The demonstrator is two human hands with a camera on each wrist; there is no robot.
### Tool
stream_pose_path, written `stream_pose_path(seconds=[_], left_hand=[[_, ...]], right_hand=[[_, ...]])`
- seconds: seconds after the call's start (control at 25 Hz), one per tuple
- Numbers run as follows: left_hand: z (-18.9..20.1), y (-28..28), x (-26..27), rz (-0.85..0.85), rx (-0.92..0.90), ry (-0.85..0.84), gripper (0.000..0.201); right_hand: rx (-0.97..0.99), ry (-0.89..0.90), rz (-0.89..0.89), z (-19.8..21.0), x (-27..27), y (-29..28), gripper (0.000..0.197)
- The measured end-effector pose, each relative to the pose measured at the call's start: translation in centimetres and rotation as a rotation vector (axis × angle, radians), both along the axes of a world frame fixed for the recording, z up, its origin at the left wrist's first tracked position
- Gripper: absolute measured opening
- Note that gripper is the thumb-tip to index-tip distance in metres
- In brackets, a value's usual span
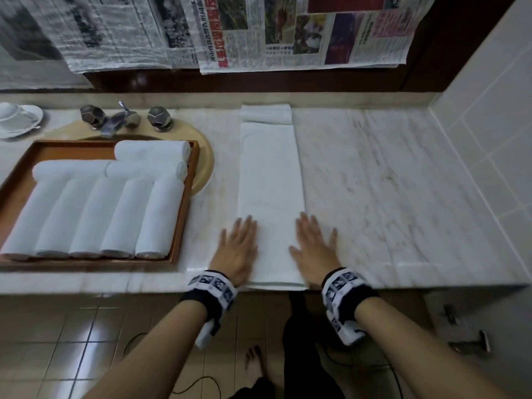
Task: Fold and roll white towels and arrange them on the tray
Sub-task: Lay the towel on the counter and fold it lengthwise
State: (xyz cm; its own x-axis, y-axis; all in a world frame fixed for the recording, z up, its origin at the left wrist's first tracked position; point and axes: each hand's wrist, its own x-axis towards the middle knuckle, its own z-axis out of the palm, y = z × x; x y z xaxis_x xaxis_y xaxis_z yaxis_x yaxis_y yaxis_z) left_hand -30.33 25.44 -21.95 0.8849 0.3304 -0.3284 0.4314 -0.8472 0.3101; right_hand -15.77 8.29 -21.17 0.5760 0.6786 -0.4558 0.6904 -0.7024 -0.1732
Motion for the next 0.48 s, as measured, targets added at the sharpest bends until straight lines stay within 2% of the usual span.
stream_pose_path(seconds=[0.08,0.12,0.24,0.32,0.48], left_hand=[[-1.0,-2.5,-0.1,-0.144,0.009,-0.01,0.066],[-1.6,-2.7,-0.8,-0.138,0.037,0.003,0.068],[-2.1,-0.9,-3.3,-0.007,0.074,0.042,0.067],[-1.8,-0.7,-3.8,0.005,0.101,0.055,0.063],[0.0,-0.4,-0.8,0.026,0.132,0.159,0.061]], right_hand=[[0.034,0.017,0.166,-1.1,-2.9,-0.1,0.065],[0.029,0.006,0.179,-1.6,-3.3,-0.9,0.069],[0.005,-0.057,0.098,-2.0,-1.8,-3.8,0.075],[-0.04,-0.099,0.107,-1.6,-1.4,-4.4,0.072],[-0.066,-0.092,0.051,0.0,0.1,-2.0,0.061]])
